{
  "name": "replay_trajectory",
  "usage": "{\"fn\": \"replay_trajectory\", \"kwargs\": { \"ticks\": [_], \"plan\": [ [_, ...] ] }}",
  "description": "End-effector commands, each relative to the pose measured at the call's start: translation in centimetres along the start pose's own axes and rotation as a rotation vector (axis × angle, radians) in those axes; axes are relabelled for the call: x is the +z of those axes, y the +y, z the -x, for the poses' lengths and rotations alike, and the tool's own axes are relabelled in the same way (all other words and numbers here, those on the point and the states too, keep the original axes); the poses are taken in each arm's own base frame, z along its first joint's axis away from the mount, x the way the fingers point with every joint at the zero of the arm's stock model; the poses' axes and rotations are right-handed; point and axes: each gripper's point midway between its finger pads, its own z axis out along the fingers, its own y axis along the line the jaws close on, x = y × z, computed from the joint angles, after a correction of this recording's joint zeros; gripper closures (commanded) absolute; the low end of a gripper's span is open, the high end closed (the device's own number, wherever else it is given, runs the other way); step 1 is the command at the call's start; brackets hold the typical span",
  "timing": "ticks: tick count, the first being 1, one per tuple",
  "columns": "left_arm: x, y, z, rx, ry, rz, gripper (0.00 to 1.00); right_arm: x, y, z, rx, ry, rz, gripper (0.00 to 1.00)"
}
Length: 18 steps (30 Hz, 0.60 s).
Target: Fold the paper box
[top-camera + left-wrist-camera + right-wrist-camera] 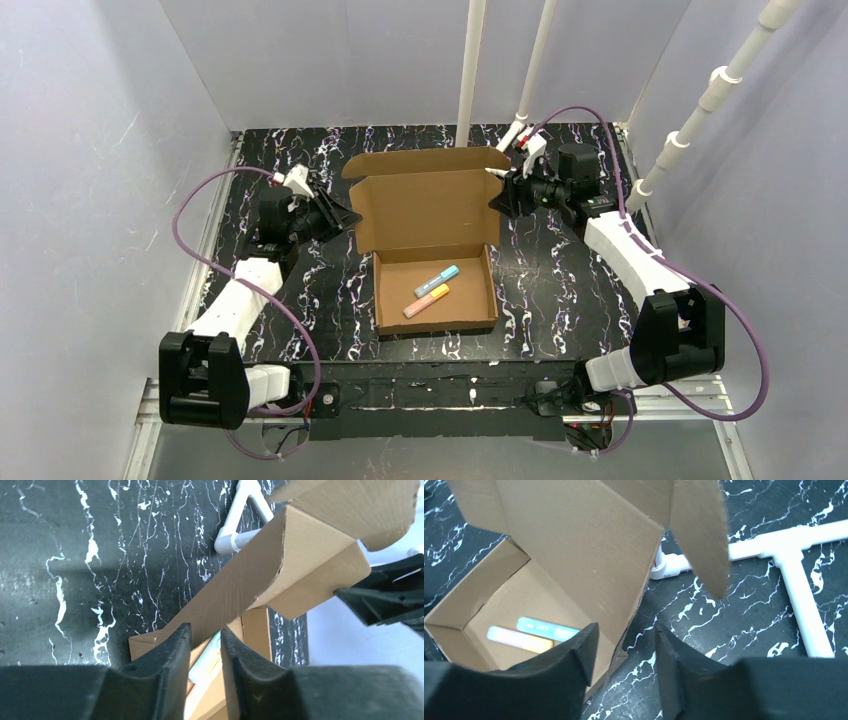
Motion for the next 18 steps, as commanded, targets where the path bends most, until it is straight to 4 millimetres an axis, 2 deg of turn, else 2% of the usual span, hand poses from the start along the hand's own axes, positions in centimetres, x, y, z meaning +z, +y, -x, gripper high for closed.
{"fn": "replay_trajectory", "kwargs": {
  "ticks": [1, 3, 5, 6, 13, 15, 18],
  "plan": [
    [0.7, -2.5, 1.0, 0.064, -0.004, -0.058, 0.78, 0.3, -1.2, 2.3, -0.038, -0.054, -0.067, 0.55],
    [1.1, -2.8, 0.8, 0.066, 0.013, -0.066, 0.86, 0.6, -1.0, 2.2, -0.039, -0.051, -0.064, 0.70],
    [1.2, -3.3, 0.3, 0.072, 0.034, -0.085, 0.99, 0.8, -0.9, 2.3, -0.034, -0.052, -0.062, 0.90],
    [1.2, -3.6, 0.1, 0.076, 0.046, -0.098, 1.00, 0.7, -0.8, 2.3, -0.030, -0.054, -0.059, 0.97],
    [-0.4, -5.2, -2.5, 0.110, 0.092, -0.182, 1.00, -0.9, 1.4, 3.0, -0.044, -0.133, -0.013, 0.99],
    [-1.0, -5.4, -3.6, 0.102, 0.119, -0.212, 0.96, -1.2, 1.5, 2.7, -0.052, -0.142, -0.014, 0.99],
    [-2.0, -5.8, -4.7, 0.093, 0.136, -0.247, 0.83, -2.0, 0.9, 2.0, -0.061, -0.156, -0.042, 0.99]
  ]
}}
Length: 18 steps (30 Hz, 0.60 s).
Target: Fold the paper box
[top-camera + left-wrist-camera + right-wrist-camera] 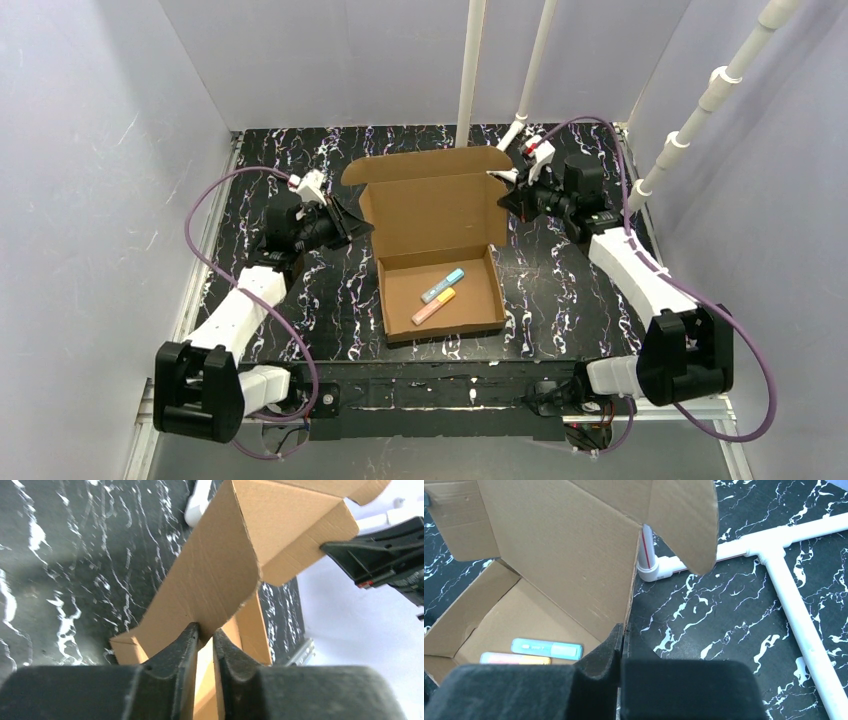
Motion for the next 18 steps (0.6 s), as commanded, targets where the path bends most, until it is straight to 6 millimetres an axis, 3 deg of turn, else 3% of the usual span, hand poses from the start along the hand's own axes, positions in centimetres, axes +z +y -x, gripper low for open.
{"fn": "replay_trajectory", "kwargs": {
  "ticks": [1, 6, 9, 11, 14, 18],
  "plan": [
    [-2.1, -3.4, -2.2, 0.014, 0.054, -0.156, 0.78, -1.4, 0.8, 1.7, -0.064, -0.107, 0.035, 0.99],
    [-5.7, -4.4, -2.5, 0.072, -0.054, -0.178, 0.42, -3.0, 0.8, 0.0, -0.122, -0.096, 0.070, 0.99],
    [-7.9, -2.4, -2.7, 0.116, -0.137, -0.052, 0.23, -3.8, 1.2, -1.3, -0.127, -0.088, 0.106, 0.99],
    [-9.4, -0.4, -2.7, 0.127, -0.188, 0.078, 0.15, -4.4, 1.2, -1.7, -0.125, -0.098, 0.111, 0.99],
    [-11.2, 2.3, -2.5, 0.110, -0.231, 0.258, 0.17, -4.9, 1.3, -1.8, -0.123, -0.110, 0.129, 0.99],
    [-11.7, 5.2, -3.2, 0.044, -0.224, 0.405, 0.32, -5.1, 1.6, -1.4, -0.127, -0.121, 0.156, 0.99]
  ]
}}
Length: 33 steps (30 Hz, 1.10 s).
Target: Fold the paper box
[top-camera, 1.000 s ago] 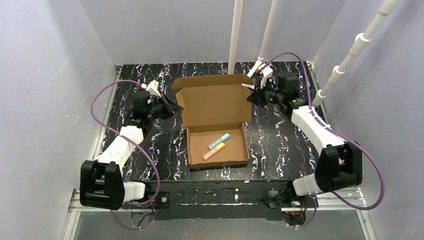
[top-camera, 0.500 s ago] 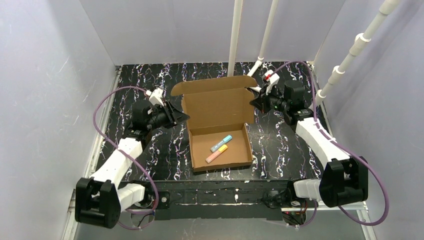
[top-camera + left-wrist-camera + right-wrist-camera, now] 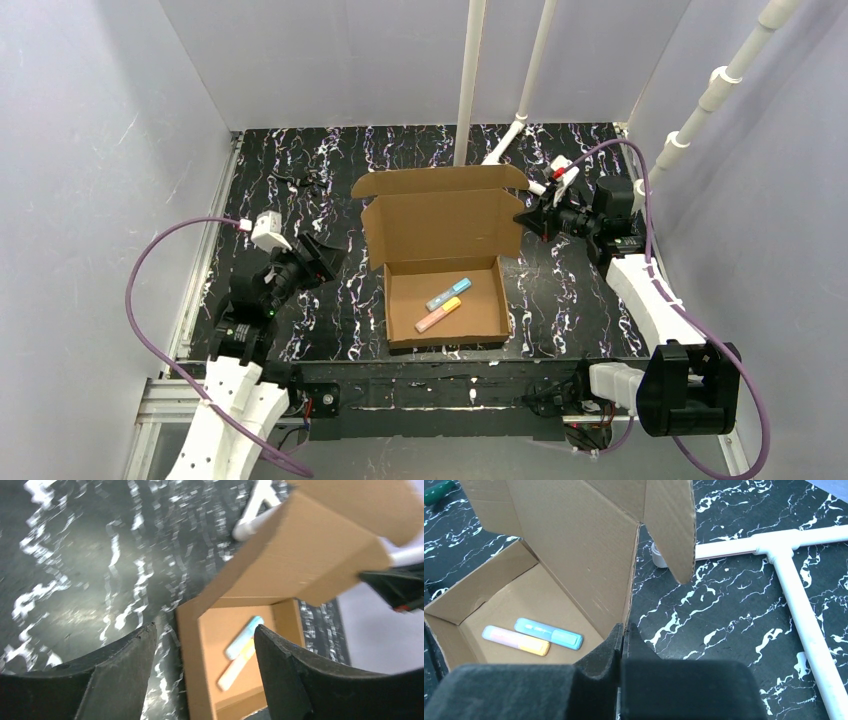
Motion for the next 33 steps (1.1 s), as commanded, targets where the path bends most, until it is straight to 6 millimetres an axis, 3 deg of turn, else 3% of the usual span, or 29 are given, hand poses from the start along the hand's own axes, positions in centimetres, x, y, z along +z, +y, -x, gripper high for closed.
{"fn": "replay_trajectory", "kwargs": {
  "ticks": [1, 4, 9, 18, 25, 30, 33],
  "plan": [
    [-0.2, 5.8, -2.3, -0.043, 0.064, 0.286, 0.34, -0.3, 1.1, 1.2, -0.060, -0.043, 0.069, 0.99],
    [1.6, 4.9, -2.7, -0.084, 0.082, 0.208, 0.36, -0.4, 1.6, 1.2, -0.060, -0.046, 0.095, 0.99],
    [4.3, 0.4, -1.9, -0.072, 0.059, -0.098, 0.35, -0.5, 2.1, 1.2, -0.069, -0.048, 0.127, 0.99],
    [4.9, -2.7, -2.6, 0.035, 0.150, -0.316, 0.33, -0.3, 2.4, 1.8, -0.070, -0.055, 0.164, 0.99],
    [5.9, -3.7, -2.6, 0.083, 0.170, -0.374, 0.34, -0.3, 2.7, 2.1, -0.075, -0.060, 0.182, 0.99],
    [4.1, -5.7, -0.6, 0.116, 0.079, -0.429, 0.32, -0.2, 1.9, 2.0, -0.075, -0.050, 0.139, 0.99],
    [2.5, -6.3, 0.0, 0.123, 0.028, -0.441, 0.26, -0.1, 1.0, 1.8, -0.067, -0.039, 0.096, 0.99]
  ]
}}
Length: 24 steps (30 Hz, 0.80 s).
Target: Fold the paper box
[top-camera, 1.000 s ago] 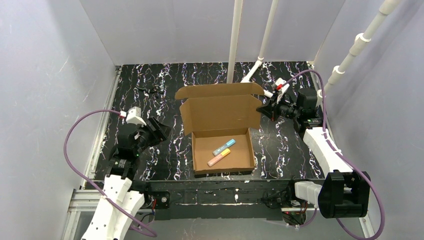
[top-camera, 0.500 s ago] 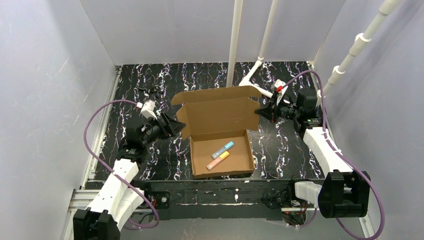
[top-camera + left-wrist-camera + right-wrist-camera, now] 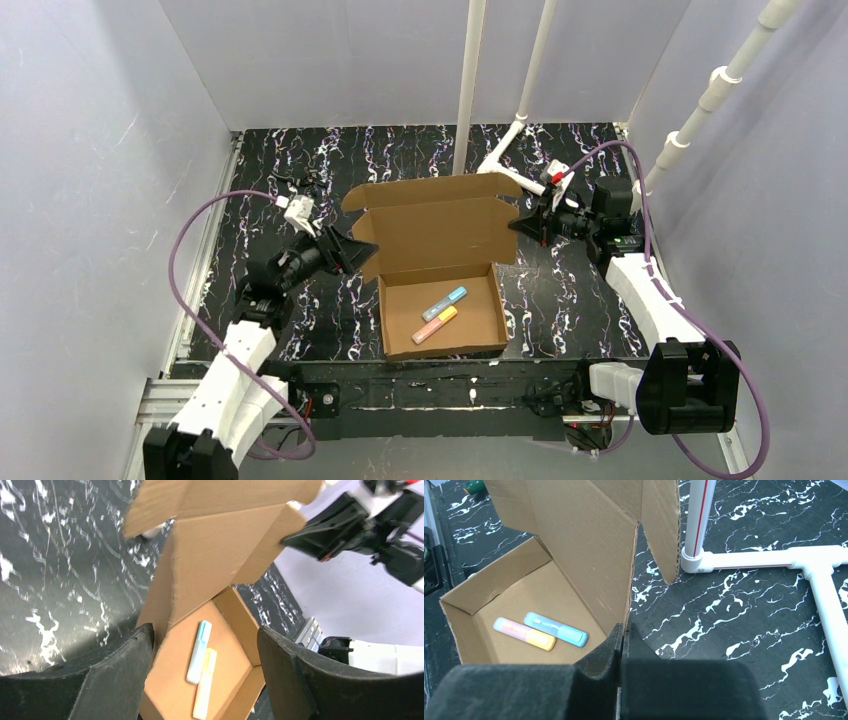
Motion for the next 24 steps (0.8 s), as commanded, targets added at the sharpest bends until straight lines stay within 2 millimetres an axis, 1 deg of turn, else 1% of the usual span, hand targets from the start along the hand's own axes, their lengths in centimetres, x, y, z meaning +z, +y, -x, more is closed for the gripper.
{"fn": "replay_trajectory", "kwargs": {
  "ticks": [1, 2, 3, 4, 5, 6, 8, 10, 12, 14, 15, 16, 17, 19, 21, 24],
  "plan": [
    [-2.1, -3.2, 2.6, 0.090, -0.116, -0.058, 0.21, -0.1, -1.3, 1.7, -0.052, -0.018, -0.050, 0.99],
    [-2.6, -2.2, 2.5, 0.069, -0.131, 0.010, 0.19, -0.1, -1.3, 1.7, -0.052, -0.017, -0.052, 0.99],
    [-3.2, -1.1, 2.4, 0.050, -0.139, 0.082, 0.19, -0.2, -1.4, 1.7, -0.055, -0.018, -0.055, 0.99],
    [-4.0, 0.3, 2.5, 0.037, -0.158, 0.183, 0.18, -0.3, -1.3, 1.8, -0.058, -0.019, -0.056, 0.99],
    [-4.9, 1.8, 1.8, 0.013, -0.157, 0.277, 0.19, -0.3, -1.3, 1.8, -0.060, -0.019, -0.061, 0.99],
    [-5.9, 2.9, 1.8, 0.003, -0.185, 0.355, 0.19, -0.4, -1.3, 1.7, -0.061, -0.020, -0.063, 0.99],
    [-7.2, 4.1, 1.9, -0.015, -0.244, 0.438, 0.22, -0.4, -1.3, 1.6, -0.061, -0.019, -0.066, 0.99],
    [-7.6, 5.4, 1.8, -0.065, -0.271, 0.505, 0.34, -0.4, -1.3, 1.4, -0.057, -0.018, -0.065, 0.99],
    [-6.7, 6.7, 1.0, -0.108, -0.218, 0.540, 0.45, -0.4, -1.2, 1.5, -0.056, -0.022, -0.061, 0.99],
    [-4.5, 6.7, 0.5, -0.129, -0.141, 0.482, 0.59, -0.4, -1.1, 1.6, -0.054, -0.023, -0.054, 0.99],
    [-3.2, 6.3, 0.5, -0.134, -0.112, 0.427, 0.65, -0.4, -1.0, 1.6, -0.056, -0.025, -0.053, 0.99],
    [-1.9, 5.9, 0.6, -0.140, -0.088, 0.368, 0.69, -0.4, -0.9, 1.6, -0.054, -0.024, -0.049, 0.99],
    [-0.9, 5.1, 0.6, -0.150, -0.054, 0.303, 0.70, -0.4, -0.8, 1.5, -0.054, -0.025, -0.044, 0.99],
    [0.6, 4.2, 0.6, -0.159, -0.007, 0.224, 0.71, -0.4, -0.6, 1.4, -0.052, -0.027, -0.036, 0.99],
    [1.5, 2.9, 0.9, -0.146, 0.016, 0.136, 0.71, -0.4, -0.5, 1.3, -0.050, -0.028, -0.033, 0.99],
    [2.3, 1.3, 0.9, -0.125, 0.045, 0.041, 0.70, -0.3, -0.4, 1.3, -0.043, -0.033, -0.022, 0.99]
  ]
}}
